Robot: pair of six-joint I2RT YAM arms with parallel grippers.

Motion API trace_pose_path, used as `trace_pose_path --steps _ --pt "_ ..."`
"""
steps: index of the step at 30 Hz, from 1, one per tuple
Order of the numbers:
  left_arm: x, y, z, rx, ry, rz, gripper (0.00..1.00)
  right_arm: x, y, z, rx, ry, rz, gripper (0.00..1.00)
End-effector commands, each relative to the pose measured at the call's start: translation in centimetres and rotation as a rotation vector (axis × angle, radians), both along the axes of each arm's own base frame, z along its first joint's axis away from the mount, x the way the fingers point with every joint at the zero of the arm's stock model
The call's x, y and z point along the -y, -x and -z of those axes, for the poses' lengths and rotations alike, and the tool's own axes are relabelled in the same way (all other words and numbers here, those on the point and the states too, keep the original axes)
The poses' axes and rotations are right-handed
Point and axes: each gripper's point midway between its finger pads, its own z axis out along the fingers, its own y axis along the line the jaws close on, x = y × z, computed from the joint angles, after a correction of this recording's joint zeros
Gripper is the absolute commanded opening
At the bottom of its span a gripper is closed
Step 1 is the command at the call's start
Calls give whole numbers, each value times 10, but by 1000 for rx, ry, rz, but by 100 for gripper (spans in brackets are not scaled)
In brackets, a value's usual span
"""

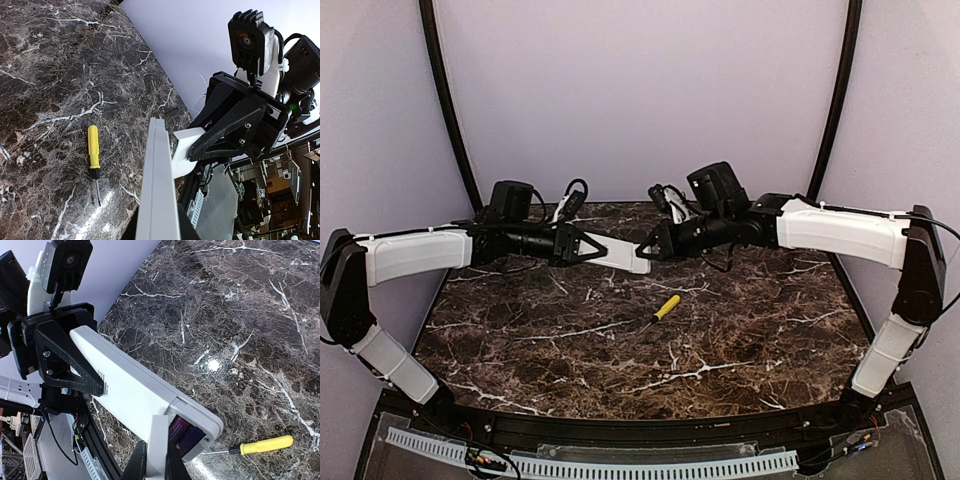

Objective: Unload the batteries from the remote control

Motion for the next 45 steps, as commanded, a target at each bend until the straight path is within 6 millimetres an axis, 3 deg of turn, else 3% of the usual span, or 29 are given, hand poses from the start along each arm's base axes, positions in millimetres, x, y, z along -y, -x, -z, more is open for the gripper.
trace_pose_path --steps 1,17,26,33,45 --pt "4 4 -31 77 54 30 0 -3 2 -2 8 -18 -13 0" --pt "2 3 -31 85 43 22 0 26 5 -16 50 15 36 0" --pt "-1 2 -31 104 21 9 0 62 -6 -16 112 122 124 0" --pt "-6 -1 -25 118 -36 -19 0 101 -21 5 170 342 230 0" --pt "-8 -2 -21 124 -60 -27 0 195 -40 74 220 952 395 0"
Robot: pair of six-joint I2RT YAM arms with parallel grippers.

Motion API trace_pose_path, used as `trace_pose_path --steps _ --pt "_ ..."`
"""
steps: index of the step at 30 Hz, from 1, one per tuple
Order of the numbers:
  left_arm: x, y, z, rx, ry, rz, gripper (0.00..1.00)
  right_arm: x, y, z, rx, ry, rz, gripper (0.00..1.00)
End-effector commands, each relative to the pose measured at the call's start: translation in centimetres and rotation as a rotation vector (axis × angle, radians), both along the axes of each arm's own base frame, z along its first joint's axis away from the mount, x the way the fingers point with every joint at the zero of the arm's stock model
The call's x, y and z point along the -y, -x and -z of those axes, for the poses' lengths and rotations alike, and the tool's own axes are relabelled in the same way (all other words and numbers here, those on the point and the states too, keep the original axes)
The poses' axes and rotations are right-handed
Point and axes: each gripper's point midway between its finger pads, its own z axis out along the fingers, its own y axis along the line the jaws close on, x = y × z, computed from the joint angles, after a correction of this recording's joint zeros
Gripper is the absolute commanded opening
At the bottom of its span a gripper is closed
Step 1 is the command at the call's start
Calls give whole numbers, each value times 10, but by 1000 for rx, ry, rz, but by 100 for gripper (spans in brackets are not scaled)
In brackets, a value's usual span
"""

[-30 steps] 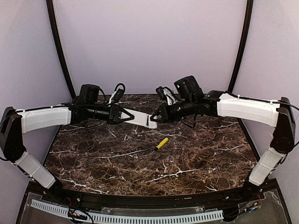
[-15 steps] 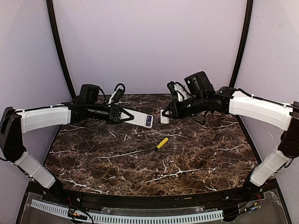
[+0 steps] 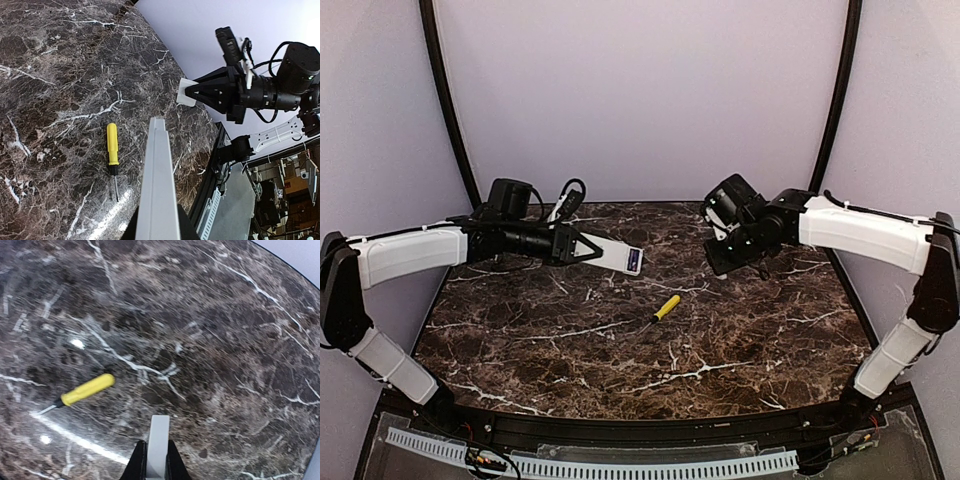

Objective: Unload the batteries from the remote control

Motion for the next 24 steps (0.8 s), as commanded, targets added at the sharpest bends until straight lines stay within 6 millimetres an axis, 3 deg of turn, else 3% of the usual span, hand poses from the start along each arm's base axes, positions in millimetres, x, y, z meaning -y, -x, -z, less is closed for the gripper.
trace_pose_path --steps 1,10,17,24 --pt "2 0 -25 69 24 12 0 55 -9 31 2 348 101 0" --pt "3 -2 -18 56 13 12 0 105 -3 88 -97 698 137 0" --pt "4 -3 -14 43 9 14 0 115 2 119 -180 714 143 0" --pt "4 -3 -13 44 5 12 0 115 2 130 -213 643 147 14"
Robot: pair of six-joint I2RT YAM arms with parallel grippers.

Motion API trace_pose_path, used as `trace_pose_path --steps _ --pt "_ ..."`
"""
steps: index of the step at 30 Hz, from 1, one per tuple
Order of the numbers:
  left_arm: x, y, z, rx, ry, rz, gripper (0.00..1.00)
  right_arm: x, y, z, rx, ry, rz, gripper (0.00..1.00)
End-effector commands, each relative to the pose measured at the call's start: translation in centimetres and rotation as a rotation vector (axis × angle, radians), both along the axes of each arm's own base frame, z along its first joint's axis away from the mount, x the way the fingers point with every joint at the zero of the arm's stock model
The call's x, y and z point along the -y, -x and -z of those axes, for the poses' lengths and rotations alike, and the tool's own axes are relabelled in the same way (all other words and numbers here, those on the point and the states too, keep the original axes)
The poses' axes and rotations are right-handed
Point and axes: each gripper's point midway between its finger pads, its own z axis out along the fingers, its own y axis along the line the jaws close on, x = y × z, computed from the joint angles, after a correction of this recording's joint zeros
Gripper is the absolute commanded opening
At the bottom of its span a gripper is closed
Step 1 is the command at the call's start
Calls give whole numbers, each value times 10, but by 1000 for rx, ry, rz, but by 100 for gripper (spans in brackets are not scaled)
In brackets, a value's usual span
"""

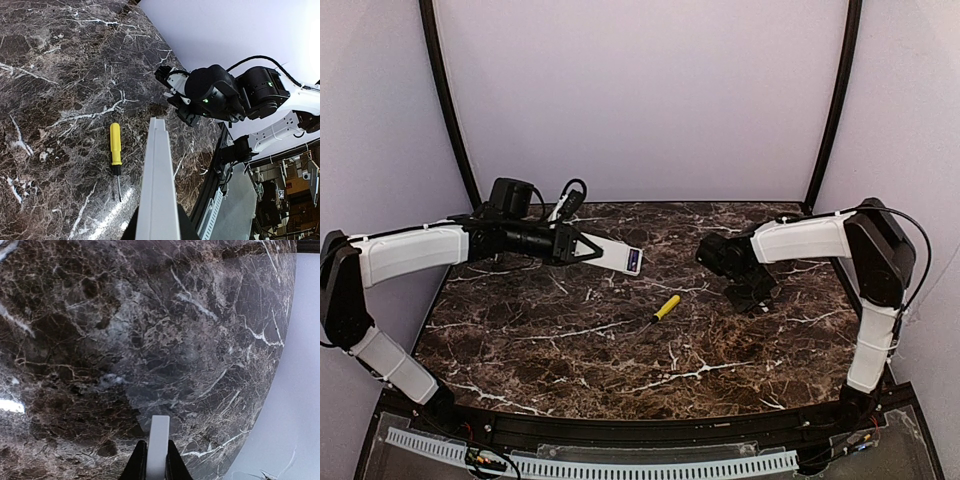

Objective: Unload the batteries from the remote control

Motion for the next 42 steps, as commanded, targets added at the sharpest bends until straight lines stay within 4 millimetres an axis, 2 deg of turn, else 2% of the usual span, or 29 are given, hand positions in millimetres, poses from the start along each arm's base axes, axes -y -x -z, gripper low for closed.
trace_pose_path --steps 1,10,15,18,23,26,29,33,36,39,42 --pt "4 -1 -16 49 18 17 0 -2 -2 8 -5 -58 15 16" --pt "3 -1 -18 59 14 14 0 -6 1 15 -26 -147 37 30" --pt "3 0 -18 58 16 17 0 -17 1 0 -9 -248 33 37" --pt "3 0 -19 58 19 20 0 -29 0 -15 6 -347 16 45" --pt "4 2 -21 58 30 30 0 -54 -2 -45 33 -550 -26 59" --pt "8 6 -28 60 71 59 0 -83 1 -66 34 -760 -90 67" --pt "11 12 -35 62 117 97 1 -118 5 -97 52 -1004 -187 75" --pt "16 20 -46 56 186 146 0 -153 15 -139 71 -1286 -293 82" --pt "19 25 -58 56 255 180 0 -172 23 -173 108 -1494 -378 98" --pt "22 30 -63 45 301 213 0 -182 34 -203 138 -1660 -451 99" --pt "24 34 -66 38 325 234 0 -188 42 -220 162 -1739 -515 99"
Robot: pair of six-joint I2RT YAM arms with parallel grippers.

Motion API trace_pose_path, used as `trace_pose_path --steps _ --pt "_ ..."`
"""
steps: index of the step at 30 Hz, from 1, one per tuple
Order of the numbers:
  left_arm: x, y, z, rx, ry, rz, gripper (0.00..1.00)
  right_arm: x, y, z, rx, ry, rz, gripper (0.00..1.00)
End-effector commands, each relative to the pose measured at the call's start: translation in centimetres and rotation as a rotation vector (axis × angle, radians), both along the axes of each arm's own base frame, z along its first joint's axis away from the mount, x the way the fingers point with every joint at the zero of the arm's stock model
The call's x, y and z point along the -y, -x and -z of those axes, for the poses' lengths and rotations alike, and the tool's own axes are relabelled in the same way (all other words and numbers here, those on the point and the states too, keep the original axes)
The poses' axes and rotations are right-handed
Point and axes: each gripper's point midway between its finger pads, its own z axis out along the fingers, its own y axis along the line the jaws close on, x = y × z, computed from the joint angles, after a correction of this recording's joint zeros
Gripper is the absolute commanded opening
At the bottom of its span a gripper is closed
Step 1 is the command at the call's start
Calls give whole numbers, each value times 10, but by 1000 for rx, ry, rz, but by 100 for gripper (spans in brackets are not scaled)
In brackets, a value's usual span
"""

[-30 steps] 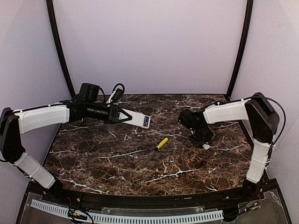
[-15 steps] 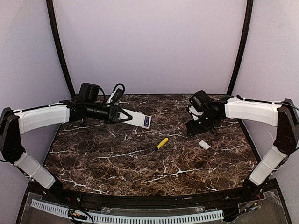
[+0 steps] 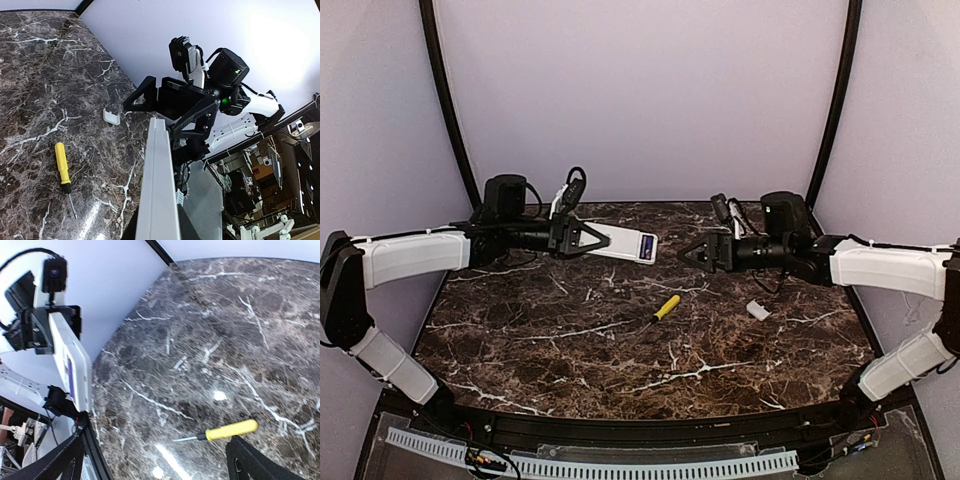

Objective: Unload the batteries from the remote control

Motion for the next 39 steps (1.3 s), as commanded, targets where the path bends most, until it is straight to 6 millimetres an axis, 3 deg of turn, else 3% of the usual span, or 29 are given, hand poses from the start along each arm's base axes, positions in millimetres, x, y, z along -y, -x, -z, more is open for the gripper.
trace_pose_path --steps 1,8,15,21,29,39 --pt "6 17 -28 38 114 93 0 -23 16 -69 137 -283 -122 98" --pt "8 24 -34 37 147 127 0 -45 26 -85 161 -354 -212 93" --pt "10 28 -36 48 151 137 0 -66 35 -92 171 -377 -289 82" --pt "11 31 -37 51 152 140 0 -77 41 -97 168 -397 -333 60" --pt "11 31 -37 52 152 140 0 -83 44 -93 149 -391 -355 45" --pt "11 29 -33 55 147 133 0 -87 46 -88 128 -384 -375 14"
